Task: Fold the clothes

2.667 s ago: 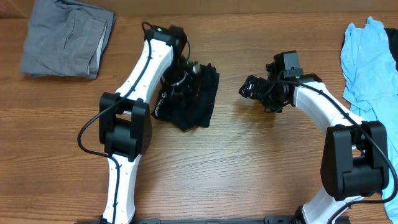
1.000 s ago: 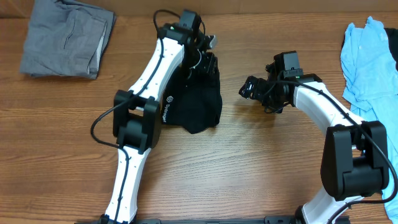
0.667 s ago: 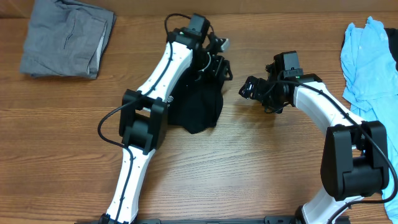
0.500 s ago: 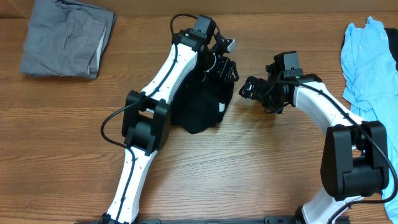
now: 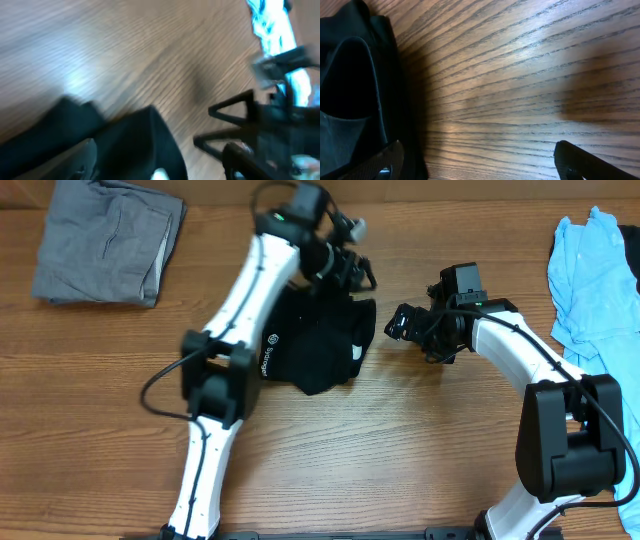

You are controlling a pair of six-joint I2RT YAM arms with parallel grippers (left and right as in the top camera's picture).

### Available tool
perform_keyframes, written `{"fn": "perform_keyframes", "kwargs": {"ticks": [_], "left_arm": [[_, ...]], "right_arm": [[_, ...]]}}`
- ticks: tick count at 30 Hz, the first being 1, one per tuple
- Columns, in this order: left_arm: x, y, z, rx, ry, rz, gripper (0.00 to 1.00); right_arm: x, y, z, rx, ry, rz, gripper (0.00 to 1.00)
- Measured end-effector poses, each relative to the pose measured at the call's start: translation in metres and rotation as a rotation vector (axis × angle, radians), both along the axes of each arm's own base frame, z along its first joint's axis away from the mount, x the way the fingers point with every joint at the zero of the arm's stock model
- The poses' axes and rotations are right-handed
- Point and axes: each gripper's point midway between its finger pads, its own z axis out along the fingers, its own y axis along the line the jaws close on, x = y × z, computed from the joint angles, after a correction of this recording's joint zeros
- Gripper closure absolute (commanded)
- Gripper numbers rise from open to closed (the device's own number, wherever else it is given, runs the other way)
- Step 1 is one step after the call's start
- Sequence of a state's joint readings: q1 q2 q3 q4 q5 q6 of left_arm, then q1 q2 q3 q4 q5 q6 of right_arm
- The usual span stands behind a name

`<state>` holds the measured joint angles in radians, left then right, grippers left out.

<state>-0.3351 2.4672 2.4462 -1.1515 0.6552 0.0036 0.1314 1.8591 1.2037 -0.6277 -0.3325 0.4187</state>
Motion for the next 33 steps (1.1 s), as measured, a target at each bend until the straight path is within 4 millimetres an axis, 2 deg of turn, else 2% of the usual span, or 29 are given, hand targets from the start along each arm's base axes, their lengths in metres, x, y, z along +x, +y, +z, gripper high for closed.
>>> {"fn": "perform_keyframes", "kwargs": {"ticks": [1, 3, 6, 9, 12, 13, 20, 23, 28, 33], "left_arm": [[0.002, 0.013, 0.016, 0.006, -0.013, 0.025, 0.0], [0.0, 0.047, 0.046, 0.025, -0.023, 0.073, 0.0], [-0.013, 0.097, 0.069, 0.061, 0.01, 0.127, 0.0], [-0.019, 0.14, 0.062, 0.091, 0.072, 0.171, 0.0], [-0.028, 0.162, 0.038, 0.11, 0.147, 0.172, 0.0], [-0.034, 0.169, 0.023, 0.117, 0.19, 0.163, 0.0], [-0.055, 0.164, -0.047, 0.105, 0.29, 0.089, 0.0], [-0.062, 0.164, -0.069, 0.103, 0.311, 0.076, 0.0], [-0.064, 0.167, -0.092, 0.1, 0.31, 0.083, 0.0], [-0.061, 0.17, -0.105, 0.091, 0.293, 0.096, 0.0]], "right_arm": [[0.0, 0.0, 0.0, 0.0, 0.0, 0.0, 0.0], [0.001, 0.0, 0.0, -0.001, -0.003, 0.0, 0.0], [0.003, -0.001, 0.001, -0.005, -0.013, -0.002, 0.0], [0.006, -0.001, 0.001, -0.007, -0.028, -0.004, 0.0], [0.009, -0.001, 0.002, -0.007, -0.039, -0.005, 0.0], [0.009, -0.001, 0.002, -0.009, -0.041, -0.006, 0.0], [0.009, -0.002, 0.002, -0.013, -0.039, -0.007, 0.0], [0.007, -0.002, 0.001, -0.014, -0.03, -0.007, 0.0], [0.005, -0.002, 0.001, -0.015, -0.024, -0.006, 0.0], [0.006, -0.002, 0.001, -0.015, -0.026, -0.007, 0.0]]}}
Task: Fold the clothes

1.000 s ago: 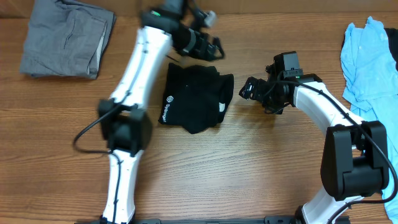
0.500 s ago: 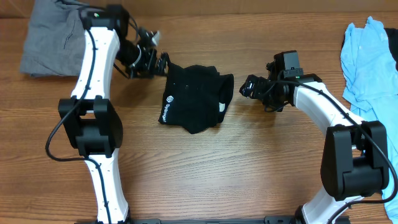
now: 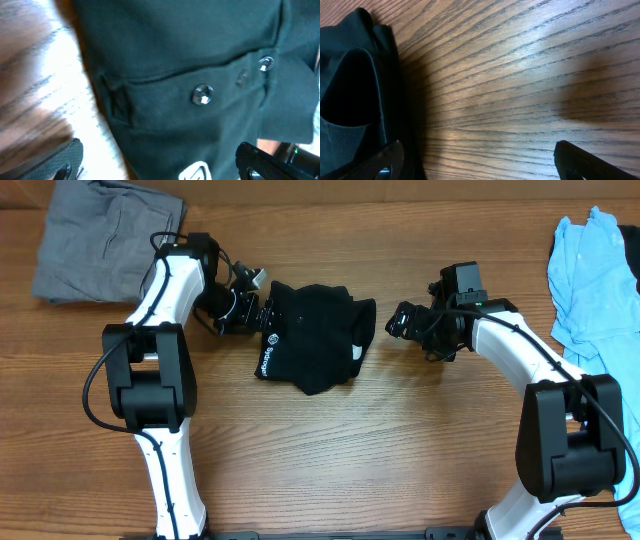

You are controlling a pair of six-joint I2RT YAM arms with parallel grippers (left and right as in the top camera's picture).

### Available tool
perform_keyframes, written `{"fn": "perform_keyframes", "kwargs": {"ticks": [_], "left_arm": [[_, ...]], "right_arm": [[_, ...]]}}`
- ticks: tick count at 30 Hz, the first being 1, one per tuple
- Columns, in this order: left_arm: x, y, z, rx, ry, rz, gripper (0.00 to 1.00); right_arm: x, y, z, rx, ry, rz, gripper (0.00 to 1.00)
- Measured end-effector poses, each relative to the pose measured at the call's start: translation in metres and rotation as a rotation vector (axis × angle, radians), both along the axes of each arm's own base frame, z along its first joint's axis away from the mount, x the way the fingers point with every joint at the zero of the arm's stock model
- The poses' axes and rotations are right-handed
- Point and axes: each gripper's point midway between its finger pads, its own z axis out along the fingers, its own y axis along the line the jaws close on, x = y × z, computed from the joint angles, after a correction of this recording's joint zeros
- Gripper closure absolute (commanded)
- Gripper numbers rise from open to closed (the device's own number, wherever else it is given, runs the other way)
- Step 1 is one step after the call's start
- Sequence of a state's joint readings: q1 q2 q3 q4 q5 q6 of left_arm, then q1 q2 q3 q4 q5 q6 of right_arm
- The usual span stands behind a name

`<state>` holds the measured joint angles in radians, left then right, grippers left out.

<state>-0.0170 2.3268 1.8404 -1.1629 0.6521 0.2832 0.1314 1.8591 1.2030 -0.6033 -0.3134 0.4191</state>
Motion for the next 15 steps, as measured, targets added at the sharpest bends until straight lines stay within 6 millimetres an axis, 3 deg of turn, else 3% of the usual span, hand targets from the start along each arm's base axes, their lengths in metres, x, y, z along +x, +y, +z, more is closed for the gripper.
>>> {"fn": "perform_keyframes", "kwargs": {"ticks": [9, 10, 11, 12, 15], "left_arm": [[0.019, -0.017, -0.005, -0.093, -0.047, 0.085, 0.0], [0.019, -0.02, -0.004, -0.1, -0.047, 0.085, 0.05], [0.019, -0.024, -0.004, -0.106, -0.046, 0.084, 0.29], [0.017, -0.029, -0.005, -0.107, -0.036, 0.085, 0.43], [0.01, -0.041, -0.013, -0.086, -0.023, 0.065, 0.64]], "right_arm": [[0.002, 0.0, 0.001, 0.003, -0.007, -0.004, 0.0], [0.002, 0.0, 0.001, 0.003, -0.007, -0.006, 0.0], [0.002, 0.0, 0.001, 0.004, -0.006, -0.007, 0.0], [0.002, 0.0, 0.001, 0.005, -0.005, -0.01, 0.0], [0.002, 0.0, 0.001, 0.005, -0.004, -0.013, 0.0]]}}
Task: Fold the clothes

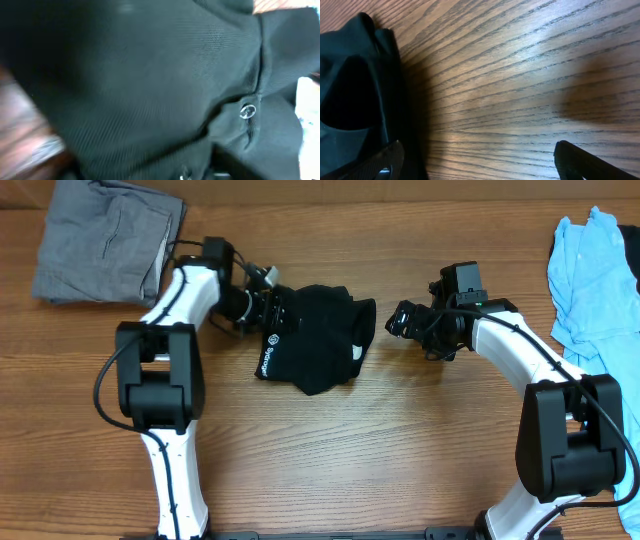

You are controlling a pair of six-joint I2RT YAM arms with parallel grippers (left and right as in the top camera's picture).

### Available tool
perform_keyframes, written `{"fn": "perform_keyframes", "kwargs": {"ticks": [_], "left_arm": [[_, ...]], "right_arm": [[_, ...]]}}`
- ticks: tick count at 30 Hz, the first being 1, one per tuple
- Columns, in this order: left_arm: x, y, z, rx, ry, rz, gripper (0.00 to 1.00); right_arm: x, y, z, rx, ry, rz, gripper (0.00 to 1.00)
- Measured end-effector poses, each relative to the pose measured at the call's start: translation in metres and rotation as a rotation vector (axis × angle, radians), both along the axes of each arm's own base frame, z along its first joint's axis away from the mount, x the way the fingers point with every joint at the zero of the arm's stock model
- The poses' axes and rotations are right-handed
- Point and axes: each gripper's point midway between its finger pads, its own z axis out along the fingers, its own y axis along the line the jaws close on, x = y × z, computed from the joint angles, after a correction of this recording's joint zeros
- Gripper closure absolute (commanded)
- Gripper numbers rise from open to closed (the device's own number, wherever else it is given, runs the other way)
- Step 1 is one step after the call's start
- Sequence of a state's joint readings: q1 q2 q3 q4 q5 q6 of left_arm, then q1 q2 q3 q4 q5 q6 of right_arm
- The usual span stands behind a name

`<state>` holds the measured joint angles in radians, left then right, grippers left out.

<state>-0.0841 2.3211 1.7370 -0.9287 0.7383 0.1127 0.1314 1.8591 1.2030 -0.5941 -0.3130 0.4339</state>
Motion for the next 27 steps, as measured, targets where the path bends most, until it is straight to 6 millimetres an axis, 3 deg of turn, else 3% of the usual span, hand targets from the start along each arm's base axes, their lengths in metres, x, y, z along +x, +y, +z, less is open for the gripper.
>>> {"fn": "perform_keyframes", "kwargs": {"ticks": [1, 3, 4, 13, 17, 23, 27], "left_arm": [[-0.001, -0.004, -0.002, 0.01, 0.004, -0.003, 0.67], [-0.001, -0.009, -0.005, 0.031, 0.001, -0.004, 0.91], [-0.001, -0.01, -0.006, 0.047, 0.006, 0.004, 0.95], [0.004, 0.001, -0.004, 0.153, 0.017, 0.035, 0.96], [0.03, 0.031, 0.011, 0.259, -0.041, 0.084, 0.96], [0.084, 0.099, 0.06, 0.381, -0.254, 0.146, 0.96], [0.104, 0.137, 0.08, 0.503, -0.366, 0.139, 0.96]], "right_arm": [[0.0, 0.0, 0.0, 0.001, 0.0, -0.001, 0.0], [0.0, 0.0, 0.0, 0.001, 0.001, -0.002, 0.0], [0.0, 0.0, 0.0, 0.001, 0.001, -0.003, 0.0], [0.0, 0.0, 0.0, 0.002, 0.002, -0.006, 0.0], [0.0, 0.0, 0.0, 0.002, 0.003, -0.006, 0.0], [0.0, 0.0, 0.0, 0.002, 0.002, -0.006, 0.0], [0.0, 0.0, 0.0, 0.002, 0.003, -0.006, 0.0]]}}
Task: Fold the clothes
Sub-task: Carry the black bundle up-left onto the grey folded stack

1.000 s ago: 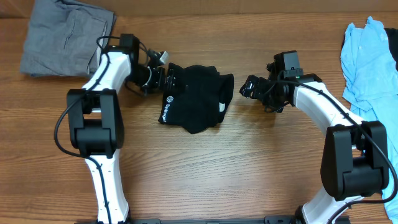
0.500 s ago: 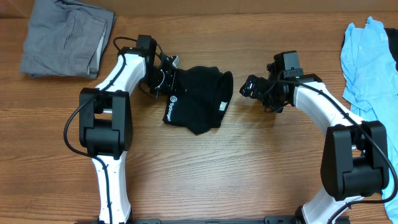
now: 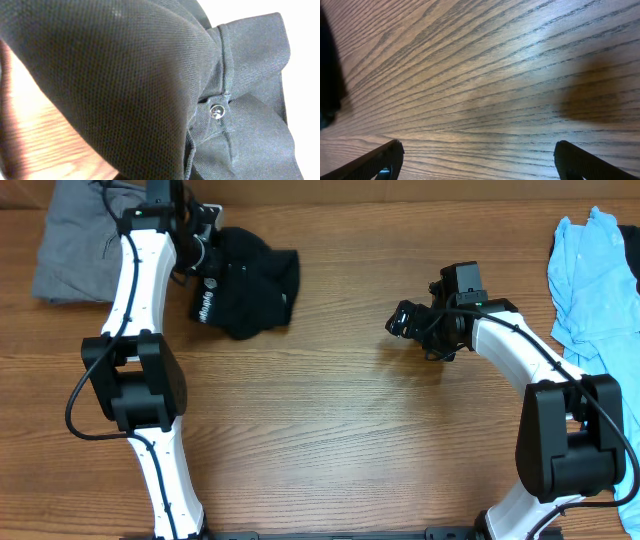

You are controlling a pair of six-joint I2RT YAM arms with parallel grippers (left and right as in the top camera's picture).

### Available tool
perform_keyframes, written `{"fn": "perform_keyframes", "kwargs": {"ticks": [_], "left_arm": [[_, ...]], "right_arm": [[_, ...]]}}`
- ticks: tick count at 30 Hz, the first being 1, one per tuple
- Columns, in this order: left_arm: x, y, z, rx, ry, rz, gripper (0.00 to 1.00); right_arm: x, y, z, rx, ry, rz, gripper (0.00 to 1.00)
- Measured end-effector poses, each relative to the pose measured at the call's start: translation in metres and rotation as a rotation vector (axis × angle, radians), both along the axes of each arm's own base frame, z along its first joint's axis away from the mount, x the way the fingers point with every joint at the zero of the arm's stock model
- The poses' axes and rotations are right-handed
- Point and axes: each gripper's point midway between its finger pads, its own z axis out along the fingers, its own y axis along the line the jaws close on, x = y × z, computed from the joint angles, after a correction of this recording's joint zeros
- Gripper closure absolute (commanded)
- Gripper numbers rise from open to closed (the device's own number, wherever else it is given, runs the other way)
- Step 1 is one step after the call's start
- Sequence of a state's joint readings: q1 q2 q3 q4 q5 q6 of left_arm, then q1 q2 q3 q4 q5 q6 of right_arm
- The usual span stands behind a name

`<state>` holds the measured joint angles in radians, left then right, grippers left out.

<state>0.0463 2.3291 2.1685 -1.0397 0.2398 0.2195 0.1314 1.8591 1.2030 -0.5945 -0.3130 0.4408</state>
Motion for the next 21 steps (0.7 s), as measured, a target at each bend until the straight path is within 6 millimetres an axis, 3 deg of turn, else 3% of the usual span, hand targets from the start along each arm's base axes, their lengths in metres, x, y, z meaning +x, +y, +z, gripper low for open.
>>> {"fn": "perform_keyframes", "kwargs": {"ticks": [9, 21], "left_arm": [[0.023, 0.039, 0.011, 0.232, -0.104, 0.013, 0.96], [0.042, 0.093, 0.062, 0.298, -0.226, 0.119, 0.96]], "right_arm": [[-0.002, 0.0, -0.001, -0.001, 0.008, 0.0, 0.0], [-0.002, -0.001, -0.001, -0.003, 0.009, -0.005, 0.0]]}}
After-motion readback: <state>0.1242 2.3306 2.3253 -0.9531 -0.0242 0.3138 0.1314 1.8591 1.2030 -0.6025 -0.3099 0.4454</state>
